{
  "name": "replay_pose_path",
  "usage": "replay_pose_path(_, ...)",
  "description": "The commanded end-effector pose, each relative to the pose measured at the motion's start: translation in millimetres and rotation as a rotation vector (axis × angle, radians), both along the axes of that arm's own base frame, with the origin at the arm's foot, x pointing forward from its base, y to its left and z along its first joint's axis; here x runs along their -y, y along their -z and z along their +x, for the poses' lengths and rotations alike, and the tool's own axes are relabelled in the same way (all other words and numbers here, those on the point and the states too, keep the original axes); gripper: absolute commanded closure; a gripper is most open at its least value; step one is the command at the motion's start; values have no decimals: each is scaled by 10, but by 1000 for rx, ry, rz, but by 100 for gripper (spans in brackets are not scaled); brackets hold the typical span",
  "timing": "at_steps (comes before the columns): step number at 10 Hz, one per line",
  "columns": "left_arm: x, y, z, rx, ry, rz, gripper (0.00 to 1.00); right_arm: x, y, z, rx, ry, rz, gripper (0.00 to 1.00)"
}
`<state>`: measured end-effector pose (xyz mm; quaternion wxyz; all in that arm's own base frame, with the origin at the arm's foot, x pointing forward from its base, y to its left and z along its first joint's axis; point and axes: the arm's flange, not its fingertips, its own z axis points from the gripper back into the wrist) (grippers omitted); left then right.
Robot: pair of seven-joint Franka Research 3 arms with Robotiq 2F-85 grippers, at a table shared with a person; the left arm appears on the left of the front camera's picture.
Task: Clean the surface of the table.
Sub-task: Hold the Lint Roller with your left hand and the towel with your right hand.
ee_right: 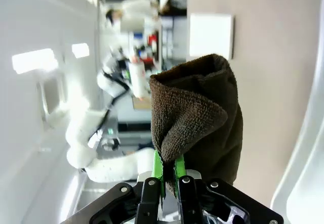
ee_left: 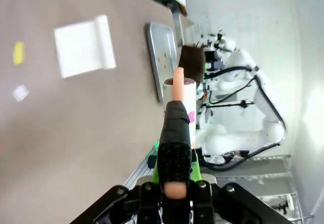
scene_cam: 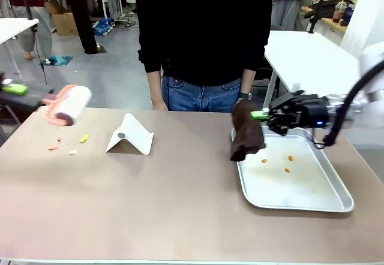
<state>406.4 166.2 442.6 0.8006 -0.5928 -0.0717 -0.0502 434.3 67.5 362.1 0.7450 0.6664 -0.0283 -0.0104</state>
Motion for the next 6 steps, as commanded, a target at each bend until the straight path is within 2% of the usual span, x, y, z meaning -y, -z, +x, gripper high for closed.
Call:
replay_pose_path(1, -503, 81, -165, 63, 22, -44, 100, 399, -241, -284, -60, 181, 115, 100)
replay_pose_path(2, -749, 159, -305, 56, -4, -40, 100, 682, -267, -371, -100, 232, 179, 100)
replay_pose_path(3, -963, 234, -419, 18, -30, -47, 100, 944, -263, -463, -117, 304, 221, 100)
replay_pose_path(4, -1138, 312, -529, 10, -43, -65, 100, 1159, -251, -553, -120, 330, 253, 100)
replay_pose_path(6, -1555, 542, -711, -60, -150, -99, 100, 1502, -178, -697, -161, 396, 251, 100)
